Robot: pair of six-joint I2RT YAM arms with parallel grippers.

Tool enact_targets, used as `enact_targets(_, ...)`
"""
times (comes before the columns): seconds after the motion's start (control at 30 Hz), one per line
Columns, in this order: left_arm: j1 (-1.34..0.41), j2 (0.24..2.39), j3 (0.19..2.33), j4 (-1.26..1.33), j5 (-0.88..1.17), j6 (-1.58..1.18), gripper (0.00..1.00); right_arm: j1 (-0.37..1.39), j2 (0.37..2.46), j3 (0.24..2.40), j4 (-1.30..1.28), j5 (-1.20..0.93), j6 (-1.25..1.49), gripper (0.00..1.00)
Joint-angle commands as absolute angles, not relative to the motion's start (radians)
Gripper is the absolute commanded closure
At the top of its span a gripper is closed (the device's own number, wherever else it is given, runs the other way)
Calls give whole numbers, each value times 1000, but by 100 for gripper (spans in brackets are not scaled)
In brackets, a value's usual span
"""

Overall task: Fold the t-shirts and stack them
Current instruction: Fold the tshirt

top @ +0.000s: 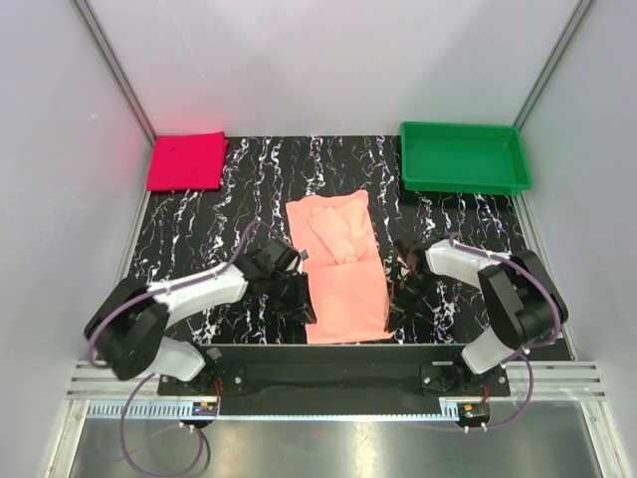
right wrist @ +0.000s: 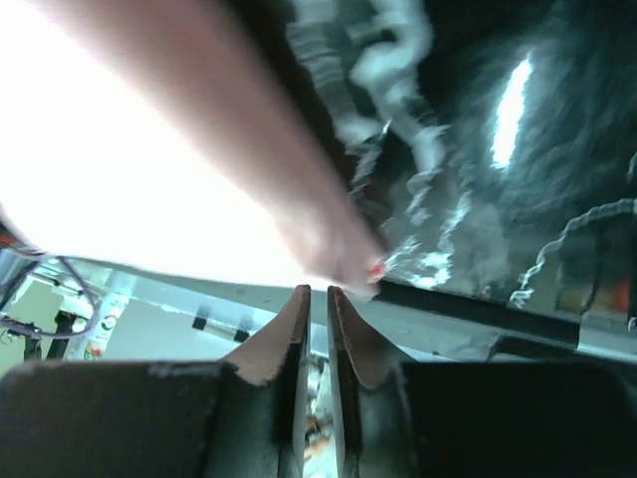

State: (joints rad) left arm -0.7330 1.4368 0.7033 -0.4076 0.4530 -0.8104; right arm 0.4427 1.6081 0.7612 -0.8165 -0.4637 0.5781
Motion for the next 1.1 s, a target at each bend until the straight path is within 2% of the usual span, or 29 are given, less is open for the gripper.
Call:
enact_targets(0.0, -749, 1315, 767, -439, 440, -844, 76, 442, 1503, 865, -870, -428, 595, 81)
enact_targets(0.13, -755, 1383, 776, -348, 523, -879, 76, 446, 1535, 949, -824, -541, 610, 80)
enact_targets(0.27, -801, 1495, 766, -261, 594, -900, 78, 459, 1609, 942, -759, -601, 629, 80)
enact_targets(0.57, -841, 1557, 582, -216, 482, -904, 84, 457, 1647, 775, -649, -523, 621, 80)
enact_targets(0.7, -841, 1481, 543, -244, 468, -896, 85, 459, 1654, 721, -618, -497, 640, 80)
enact_targets(0.8, -841, 1399, 626, -349, 450, -856, 79, 457, 1599, 794, -689, -462, 602, 73)
enact_targets(0.83, -839, 1367, 703, -412, 446, -844, 70, 457, 1579, 825, -710, -453, 589, 71)
enact_targets(0.87, -836, 1361, 747, -441, 430, -813, 67, 457, 1574, 857, -747, -443, 577, 69)
enact_targets(0.93, -809, 1377, 834, -510, 416, -776, 66, 459, 1600, 968, -775, -422, 546, 64)
enact_targets(1.07, -697, 1456, 981, -534, 406, -721, 70, 430, 1718, 1177, -814, -411, 503, 61)
